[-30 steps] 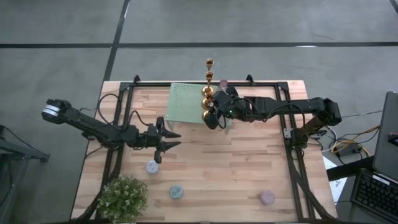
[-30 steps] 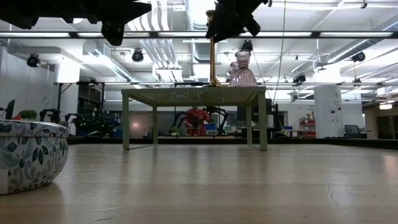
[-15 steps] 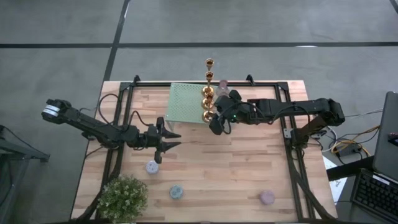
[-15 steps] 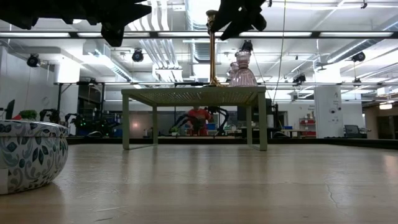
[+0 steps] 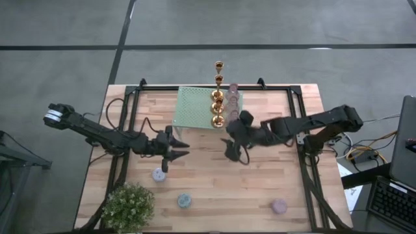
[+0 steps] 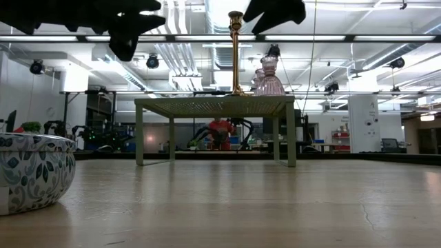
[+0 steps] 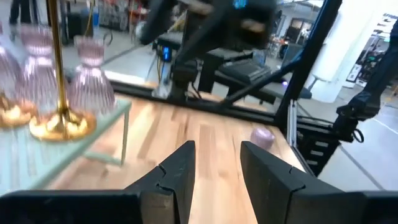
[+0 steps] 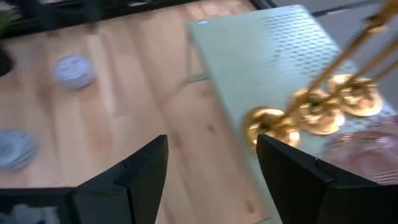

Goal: Pick & Place candle stick holders
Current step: Put the green scented candle on the shelf

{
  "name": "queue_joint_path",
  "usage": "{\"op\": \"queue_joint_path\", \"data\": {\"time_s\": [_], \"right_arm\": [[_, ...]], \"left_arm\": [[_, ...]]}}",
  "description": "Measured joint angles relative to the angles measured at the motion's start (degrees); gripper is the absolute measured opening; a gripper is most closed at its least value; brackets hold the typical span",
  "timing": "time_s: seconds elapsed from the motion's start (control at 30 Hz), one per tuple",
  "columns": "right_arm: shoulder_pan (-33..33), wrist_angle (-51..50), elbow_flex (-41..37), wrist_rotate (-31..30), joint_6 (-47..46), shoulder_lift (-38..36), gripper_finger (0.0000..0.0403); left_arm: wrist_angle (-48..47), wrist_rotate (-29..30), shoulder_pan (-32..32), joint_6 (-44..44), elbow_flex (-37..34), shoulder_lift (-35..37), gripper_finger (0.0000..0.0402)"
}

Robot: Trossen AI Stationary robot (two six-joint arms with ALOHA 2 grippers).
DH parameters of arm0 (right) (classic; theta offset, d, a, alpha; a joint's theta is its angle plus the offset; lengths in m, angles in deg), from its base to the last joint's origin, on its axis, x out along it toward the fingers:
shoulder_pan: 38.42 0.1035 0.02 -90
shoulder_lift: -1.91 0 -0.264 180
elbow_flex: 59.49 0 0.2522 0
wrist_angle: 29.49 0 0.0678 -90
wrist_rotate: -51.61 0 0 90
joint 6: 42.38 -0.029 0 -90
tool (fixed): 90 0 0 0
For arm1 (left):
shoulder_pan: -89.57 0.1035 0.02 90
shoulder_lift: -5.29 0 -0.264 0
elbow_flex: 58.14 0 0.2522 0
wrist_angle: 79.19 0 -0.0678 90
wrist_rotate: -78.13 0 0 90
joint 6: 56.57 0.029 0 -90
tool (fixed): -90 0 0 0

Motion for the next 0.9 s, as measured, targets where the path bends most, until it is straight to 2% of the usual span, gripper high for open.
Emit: {"op": "queue_joint_path", "data": {"time_s": [0.13,0.23,0.37,0.47,0.57,0.73,0.83,0.9], "right_arm": [[5.06,1.46,-1.94,-0.20,-0.76,0.22,0.0232],[8.81,7.43,-5.42,-0.18,-1.00,0.55,0.0226],[13.53,14.99,-10.75,-0.16,-0.96,0.59,0.0220],[15.97,18.08,-14.45,-0.31,-2.81,0.59,0.0216],[17.16,21.71,-18.37,-1.95,-5.03,0.53,0.0213],[17.11,26.41,-23.96,-3.29,-8.57,0.50,0.0207],[16.76,28.60,-26.31,-3.45,-9.88,0.50,0.0205],[16.73,29.14,-27.13,-3.45,-10.39,0.50,0.0205]], "left_arm": [[-2.33,-0.13,0.02,-4.35,0.00,-0.04,0.0132],[-2.45,-0.53,-0.21,-6.73,0.00,-0.04,0.0132],[-3.16,-7.35,-2.16,-8.54,0.00,-0.80,0.0139],[-3.15,-8.94,-5.92,-8.33,0.36,-2.62,0.0158],[-3.15,-8.65,-9.95,-8.15,2.42,-5.57,0.0192],[-4.41,-7.78,-13.43,-7.56,7.64,-12.73,0.0271],[-10.71,-7.78,-14.23,-7.82,12.22,-17.46,0.0323],[-18.97,-7.80,-14.55,-8.05,16.29,-20.31,0.0354]]}}
